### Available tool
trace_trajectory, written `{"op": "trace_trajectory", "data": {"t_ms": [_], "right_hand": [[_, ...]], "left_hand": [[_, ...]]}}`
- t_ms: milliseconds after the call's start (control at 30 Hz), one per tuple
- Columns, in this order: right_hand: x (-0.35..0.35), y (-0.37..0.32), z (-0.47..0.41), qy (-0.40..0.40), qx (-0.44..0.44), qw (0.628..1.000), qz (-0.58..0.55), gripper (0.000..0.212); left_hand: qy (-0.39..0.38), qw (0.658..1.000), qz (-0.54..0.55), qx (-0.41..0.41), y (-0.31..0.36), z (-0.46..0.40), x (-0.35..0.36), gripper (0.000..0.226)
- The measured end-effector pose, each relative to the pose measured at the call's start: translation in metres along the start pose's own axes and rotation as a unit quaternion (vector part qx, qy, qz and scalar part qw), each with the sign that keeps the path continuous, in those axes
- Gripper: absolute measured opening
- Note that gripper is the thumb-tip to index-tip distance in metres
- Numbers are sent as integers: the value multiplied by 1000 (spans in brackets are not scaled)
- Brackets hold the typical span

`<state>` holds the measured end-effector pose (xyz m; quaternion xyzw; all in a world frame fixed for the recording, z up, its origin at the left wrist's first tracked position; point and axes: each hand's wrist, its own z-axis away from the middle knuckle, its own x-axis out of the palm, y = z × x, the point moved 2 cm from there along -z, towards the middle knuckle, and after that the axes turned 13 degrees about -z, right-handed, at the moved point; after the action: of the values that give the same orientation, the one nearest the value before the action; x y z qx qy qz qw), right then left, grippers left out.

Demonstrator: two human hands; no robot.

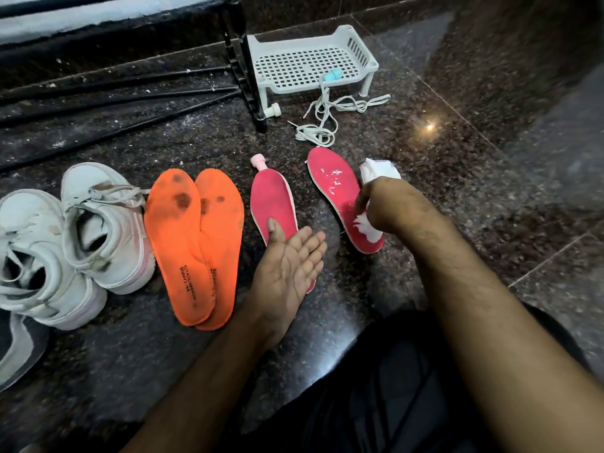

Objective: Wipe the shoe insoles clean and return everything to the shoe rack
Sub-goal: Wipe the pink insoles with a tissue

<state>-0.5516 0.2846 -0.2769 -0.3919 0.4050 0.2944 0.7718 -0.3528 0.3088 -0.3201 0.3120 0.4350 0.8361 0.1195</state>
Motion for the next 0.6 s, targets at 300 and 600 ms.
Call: {"op": "trace_trajectory", "data": {"t_ms": [300,600], "right_hand": [[23,-14,-13,-36,27,999,22,35],[20,-16,-20,42,36,997,-50,30]], "left_hand": [[17,999,-43,1,5,3,3,104],[32,987,-154,-38,7,-1,4,71]]}}
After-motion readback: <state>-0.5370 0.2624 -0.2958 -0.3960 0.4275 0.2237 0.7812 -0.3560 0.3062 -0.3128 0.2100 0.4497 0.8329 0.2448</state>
